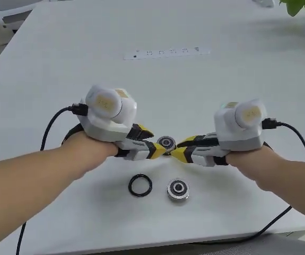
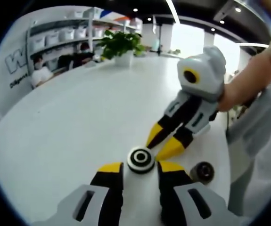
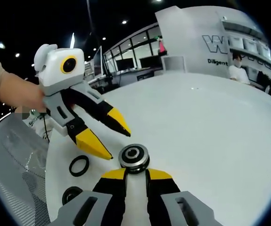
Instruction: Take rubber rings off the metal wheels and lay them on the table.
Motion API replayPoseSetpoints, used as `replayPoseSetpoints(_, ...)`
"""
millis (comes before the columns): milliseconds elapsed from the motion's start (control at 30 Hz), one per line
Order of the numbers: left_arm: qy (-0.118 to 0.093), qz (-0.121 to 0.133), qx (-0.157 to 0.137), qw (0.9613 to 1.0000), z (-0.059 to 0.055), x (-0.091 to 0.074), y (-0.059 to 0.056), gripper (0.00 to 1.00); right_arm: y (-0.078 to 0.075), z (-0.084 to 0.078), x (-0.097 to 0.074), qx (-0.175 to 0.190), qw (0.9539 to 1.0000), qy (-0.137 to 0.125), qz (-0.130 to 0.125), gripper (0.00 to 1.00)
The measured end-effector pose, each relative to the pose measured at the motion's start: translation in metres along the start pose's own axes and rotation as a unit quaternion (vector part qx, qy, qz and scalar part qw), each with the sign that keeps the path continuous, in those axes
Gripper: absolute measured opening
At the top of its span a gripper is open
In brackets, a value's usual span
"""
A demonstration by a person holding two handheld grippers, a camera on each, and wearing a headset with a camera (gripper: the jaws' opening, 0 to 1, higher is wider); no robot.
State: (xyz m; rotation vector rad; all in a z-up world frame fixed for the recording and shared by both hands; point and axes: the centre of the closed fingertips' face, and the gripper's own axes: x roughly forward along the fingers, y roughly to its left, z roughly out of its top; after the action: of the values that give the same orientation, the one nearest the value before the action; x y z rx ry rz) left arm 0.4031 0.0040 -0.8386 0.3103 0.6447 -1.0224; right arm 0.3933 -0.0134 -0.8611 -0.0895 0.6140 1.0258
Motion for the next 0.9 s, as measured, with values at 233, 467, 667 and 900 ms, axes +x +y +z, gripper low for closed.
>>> replayPoseSetpoints(233, 0.005, -0.004, 0.005, 1.0, 0.0, 0.01, -0.002, 0.26, 0.0, 0.001, 0.0, -0.003, 1.0, -0.003, -0.002, 0.12)
replayPoseSetpoints(467, 0.005, -0.005, 0.014, 0.9999, 0.002, 0.013, -0.007, 0.22, 0.0, 0.001, 0.0, -0.006, 1.0, -0.004, -0.002, 0.11)
replayPoseSetpoints(667, 0.007, 0.002, 0.031, 0.9995, 0.003, 0.015, -0.007, 0.17, -0.002, 0.0, 0.001, -0.008, 1.0, -0.003, -0.003, 0.09)
replayPoseSetpoints(900, 0.004, 0.011, 0.035, 0.9993, 0.005, 0.018, -0.007, 0.17, -0.004, -0.001, 0.002, -0.011, 0.9999, -0.003, -0.009, 0.07)
